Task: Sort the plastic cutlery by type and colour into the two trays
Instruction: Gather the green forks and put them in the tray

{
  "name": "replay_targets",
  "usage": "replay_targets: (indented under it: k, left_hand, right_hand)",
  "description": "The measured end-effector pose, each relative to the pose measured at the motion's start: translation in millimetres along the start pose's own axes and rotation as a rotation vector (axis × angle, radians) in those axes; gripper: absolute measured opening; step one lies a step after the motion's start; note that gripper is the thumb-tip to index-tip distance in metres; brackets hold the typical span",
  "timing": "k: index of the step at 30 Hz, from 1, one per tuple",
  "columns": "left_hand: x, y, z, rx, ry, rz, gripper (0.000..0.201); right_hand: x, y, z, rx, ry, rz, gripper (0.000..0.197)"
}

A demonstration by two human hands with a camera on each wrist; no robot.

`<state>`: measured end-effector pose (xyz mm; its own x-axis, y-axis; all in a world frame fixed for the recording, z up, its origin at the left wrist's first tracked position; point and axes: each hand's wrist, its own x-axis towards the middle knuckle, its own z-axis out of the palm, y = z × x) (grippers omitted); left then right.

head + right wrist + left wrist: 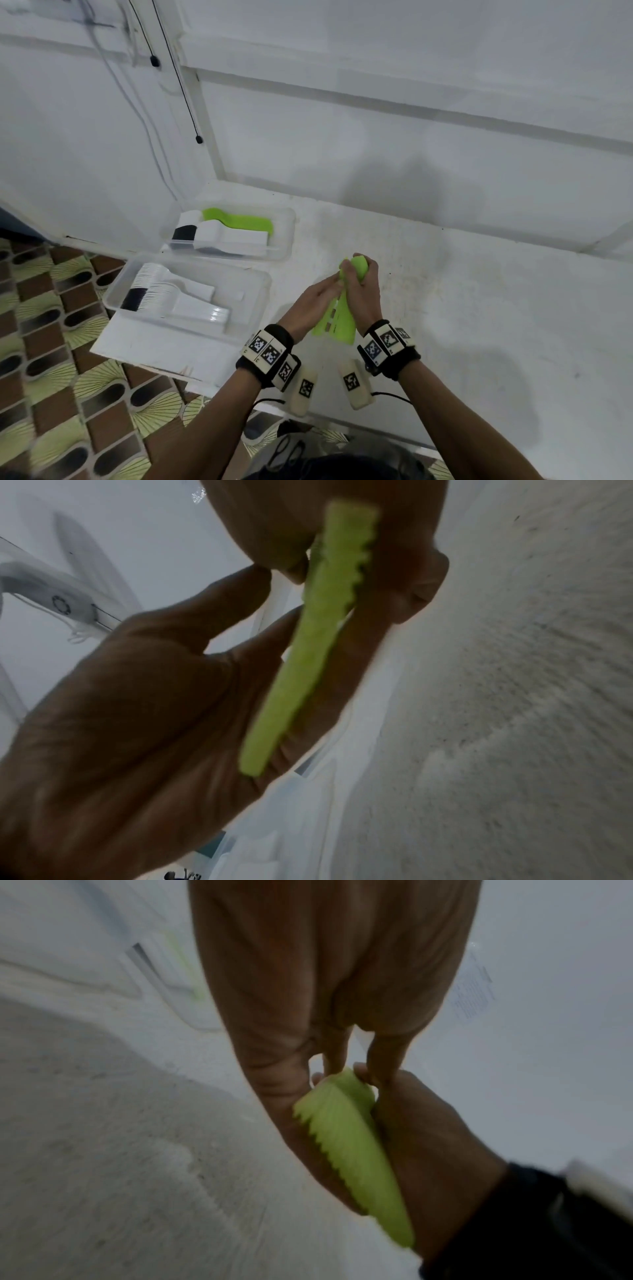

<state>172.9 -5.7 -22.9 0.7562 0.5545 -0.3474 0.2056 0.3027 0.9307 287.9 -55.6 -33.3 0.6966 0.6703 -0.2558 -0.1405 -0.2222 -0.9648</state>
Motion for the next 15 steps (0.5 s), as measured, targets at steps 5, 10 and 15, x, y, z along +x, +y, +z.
replay_targets:
  k: [5, 10, 15]
  left_hand:
    - [-20, 2, 2, -0.133, -0.142, -0.008, 0.061]
    - [-27, 9, 24, -0.147, -0.231, 0.071, 0.095]
    - [-32, 3, 54, -0.036, -0.02, 0.159, 0.103]
  right_hand:
    - [-3, -13, -7, 0.148, -0.093, 0.031, 0.029]
    - [0, -27, -20, 0.019, -0.232, 0.013, 0.049]
    - [6, -29, -37, -0.043, -0.44, 0.034, 0.059]
